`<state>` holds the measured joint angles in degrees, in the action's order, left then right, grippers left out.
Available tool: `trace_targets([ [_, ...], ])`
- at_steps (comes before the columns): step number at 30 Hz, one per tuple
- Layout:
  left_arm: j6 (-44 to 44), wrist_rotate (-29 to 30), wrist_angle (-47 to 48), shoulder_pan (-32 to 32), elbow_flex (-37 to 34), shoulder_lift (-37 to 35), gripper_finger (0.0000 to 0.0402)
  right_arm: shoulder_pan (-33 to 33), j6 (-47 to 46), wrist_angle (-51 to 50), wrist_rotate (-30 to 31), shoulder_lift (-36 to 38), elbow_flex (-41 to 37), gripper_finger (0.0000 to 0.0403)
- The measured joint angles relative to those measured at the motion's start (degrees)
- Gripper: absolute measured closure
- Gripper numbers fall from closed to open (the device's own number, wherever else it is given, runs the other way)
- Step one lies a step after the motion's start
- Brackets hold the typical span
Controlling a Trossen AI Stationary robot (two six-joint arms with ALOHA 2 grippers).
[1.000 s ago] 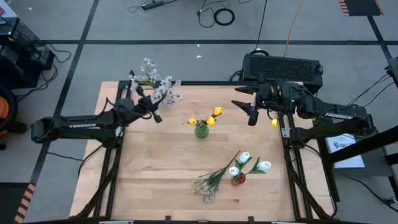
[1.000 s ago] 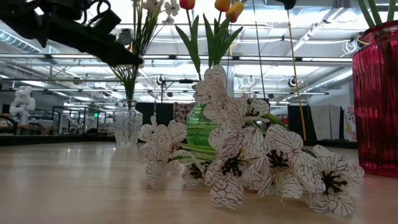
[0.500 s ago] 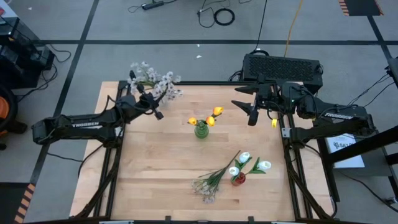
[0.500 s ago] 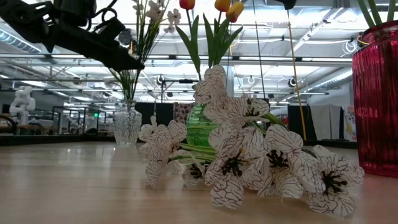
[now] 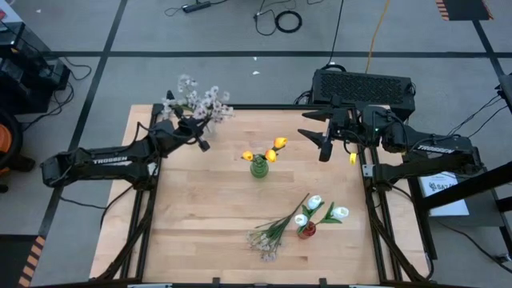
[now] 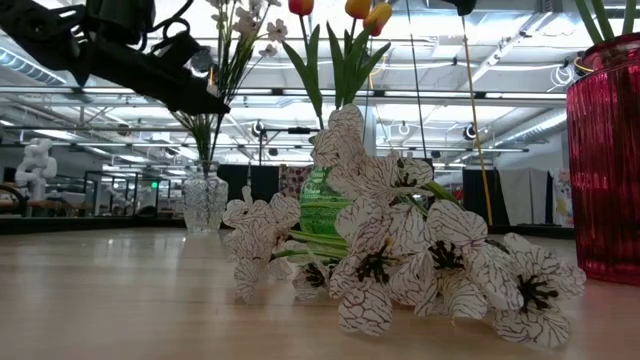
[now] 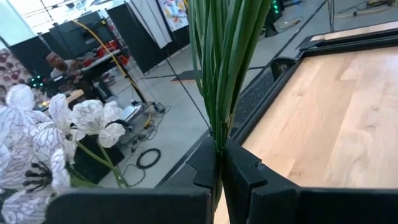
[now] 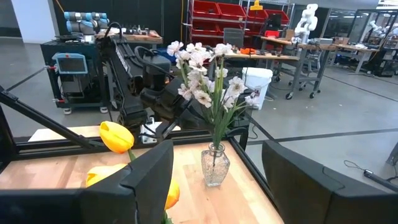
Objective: Sort flowers into vase by color
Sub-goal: Put the top white flowers into the transparent vase
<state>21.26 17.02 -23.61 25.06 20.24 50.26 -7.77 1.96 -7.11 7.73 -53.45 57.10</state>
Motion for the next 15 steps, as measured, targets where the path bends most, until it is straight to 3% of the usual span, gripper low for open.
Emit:
trace_targets([
  [15, -2.9, -2.3, -10.2, 3.9, -6.1, 0.0, 0.0385, 0.0, 0.0, 0.0, 0.0, 0.0, 0.0, 0.0165],
])
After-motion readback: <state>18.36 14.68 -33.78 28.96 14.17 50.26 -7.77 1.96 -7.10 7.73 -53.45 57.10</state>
